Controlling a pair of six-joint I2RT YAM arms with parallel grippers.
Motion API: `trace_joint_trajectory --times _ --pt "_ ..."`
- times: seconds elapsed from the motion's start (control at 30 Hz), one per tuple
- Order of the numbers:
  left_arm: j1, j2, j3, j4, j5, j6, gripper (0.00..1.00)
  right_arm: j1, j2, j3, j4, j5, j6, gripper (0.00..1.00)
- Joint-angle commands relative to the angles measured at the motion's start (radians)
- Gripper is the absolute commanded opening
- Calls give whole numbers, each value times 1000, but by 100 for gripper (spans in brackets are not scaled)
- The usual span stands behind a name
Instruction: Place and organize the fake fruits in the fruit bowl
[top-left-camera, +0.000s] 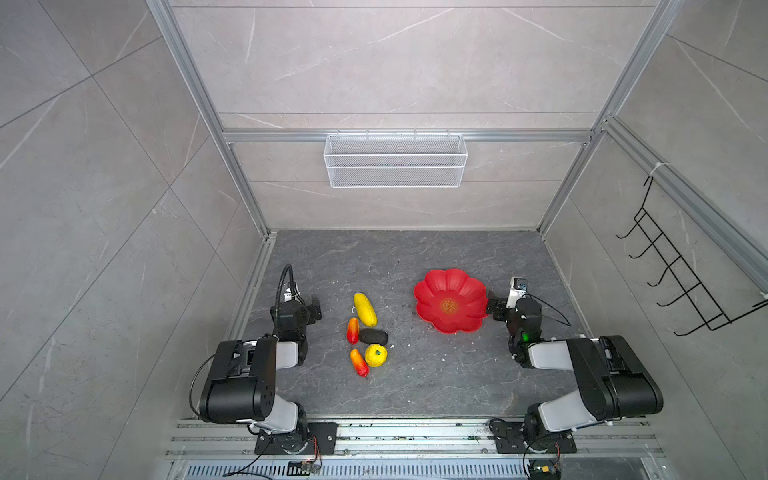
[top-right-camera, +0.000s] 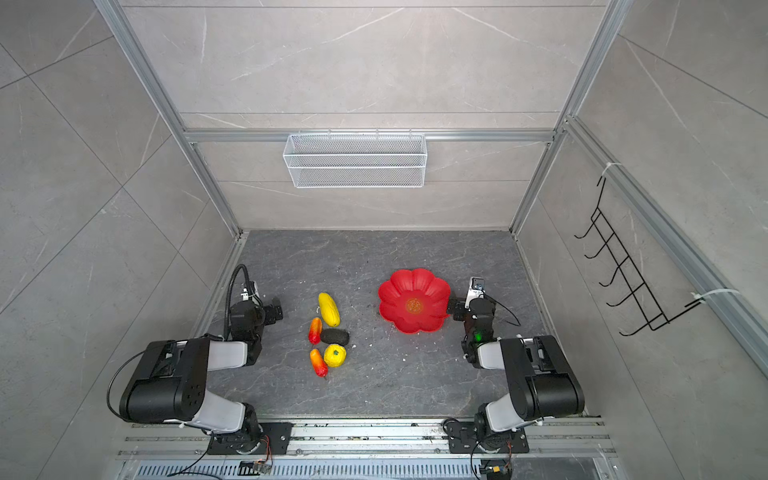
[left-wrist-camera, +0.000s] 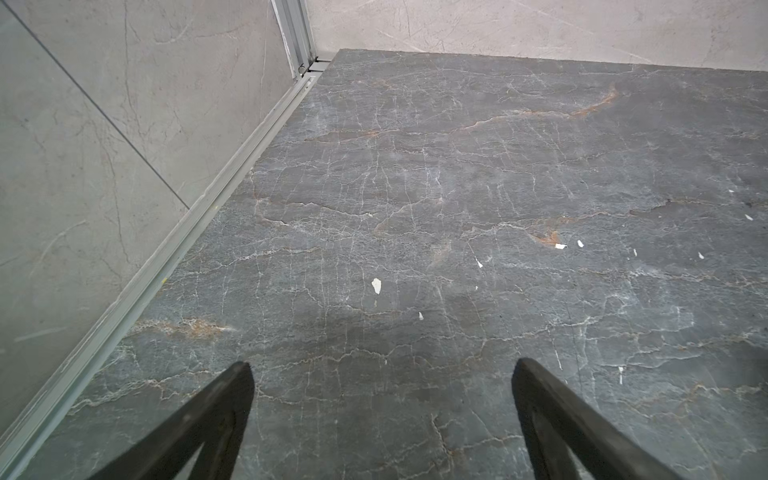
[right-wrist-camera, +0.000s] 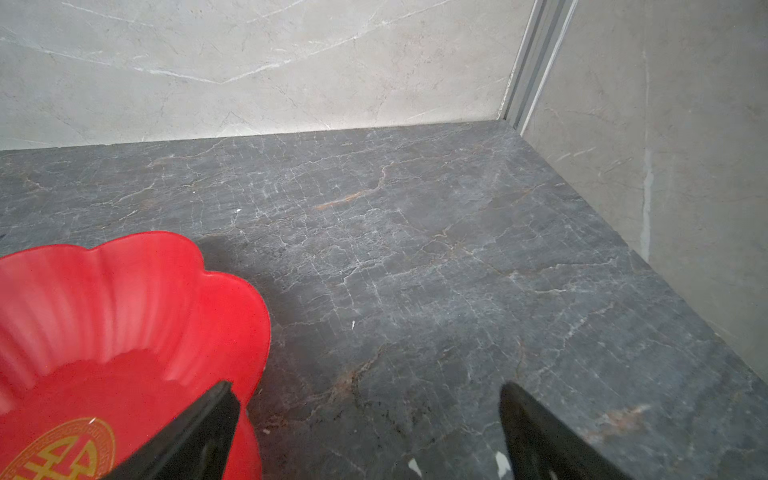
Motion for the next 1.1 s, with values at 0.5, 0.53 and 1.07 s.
trace_joint_trajectory --times 0.5,0.53,1.07 --pt "0 -3 5 45 19 -12 100 -1 8 13 11 -22 -10 100" --pt "1 -3 5 45 19 -12 100 -1 8 13 11 -22 -9 99" --pt "-94 -283 139 -410 -122 -19 100 19 -263 47 -237 2 -17 100"
